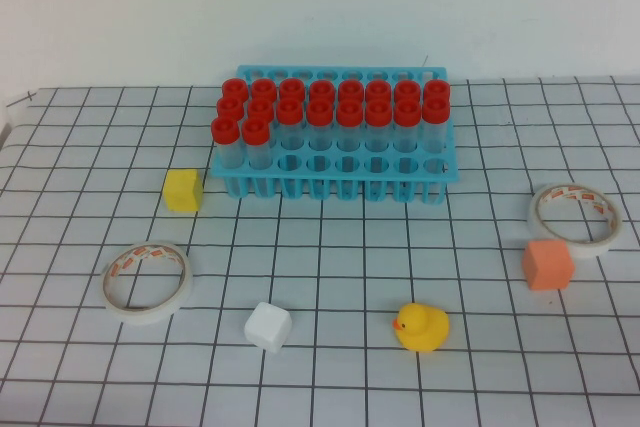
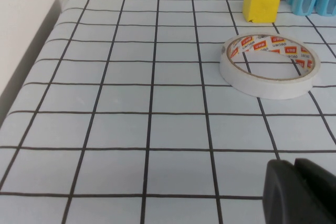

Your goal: Place the test tubes

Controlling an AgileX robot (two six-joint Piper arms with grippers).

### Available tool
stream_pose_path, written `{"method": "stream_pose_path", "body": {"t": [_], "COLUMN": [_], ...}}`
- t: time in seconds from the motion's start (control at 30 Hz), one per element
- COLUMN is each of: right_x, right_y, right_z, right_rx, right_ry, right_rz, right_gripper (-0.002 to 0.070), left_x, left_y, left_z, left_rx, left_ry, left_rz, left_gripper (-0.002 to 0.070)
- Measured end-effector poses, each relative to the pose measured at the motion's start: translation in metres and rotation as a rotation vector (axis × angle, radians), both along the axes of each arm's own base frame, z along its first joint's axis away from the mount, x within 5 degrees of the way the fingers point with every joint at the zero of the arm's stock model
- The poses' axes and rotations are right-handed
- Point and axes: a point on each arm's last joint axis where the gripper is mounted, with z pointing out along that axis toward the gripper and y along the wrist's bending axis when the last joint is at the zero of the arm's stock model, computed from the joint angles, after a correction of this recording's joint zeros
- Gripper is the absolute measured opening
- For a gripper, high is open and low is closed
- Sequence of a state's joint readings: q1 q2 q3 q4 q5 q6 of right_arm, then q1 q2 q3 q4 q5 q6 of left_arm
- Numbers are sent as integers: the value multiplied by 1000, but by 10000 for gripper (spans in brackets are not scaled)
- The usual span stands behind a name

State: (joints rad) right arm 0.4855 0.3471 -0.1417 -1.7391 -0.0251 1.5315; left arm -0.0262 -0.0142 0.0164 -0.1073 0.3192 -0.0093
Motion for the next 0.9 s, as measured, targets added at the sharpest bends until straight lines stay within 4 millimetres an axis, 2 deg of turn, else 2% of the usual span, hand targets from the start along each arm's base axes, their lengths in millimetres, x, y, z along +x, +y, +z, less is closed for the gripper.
{"method": "stream_pose_path", "body": {"t": [0.2,0.37,0.9], "right_x": [4,4,0], "right_y": [-25,-37,-42], "right_z": [2,2,8], "right_rx": [57,73,81], "right_ry": [-4,-8,-74], "right_rz": [-294,-437,-482], "right_gripper": [-1,-1,-1], "left_x": [0,0,0], "left_y": [0,0,0], "left_z": [0,0,0], "left_rx": [0,0,0], "left_ry": [0,0,0], "left_rz": [0,0,0], "left_gripper": [-1,-1,-1]}}
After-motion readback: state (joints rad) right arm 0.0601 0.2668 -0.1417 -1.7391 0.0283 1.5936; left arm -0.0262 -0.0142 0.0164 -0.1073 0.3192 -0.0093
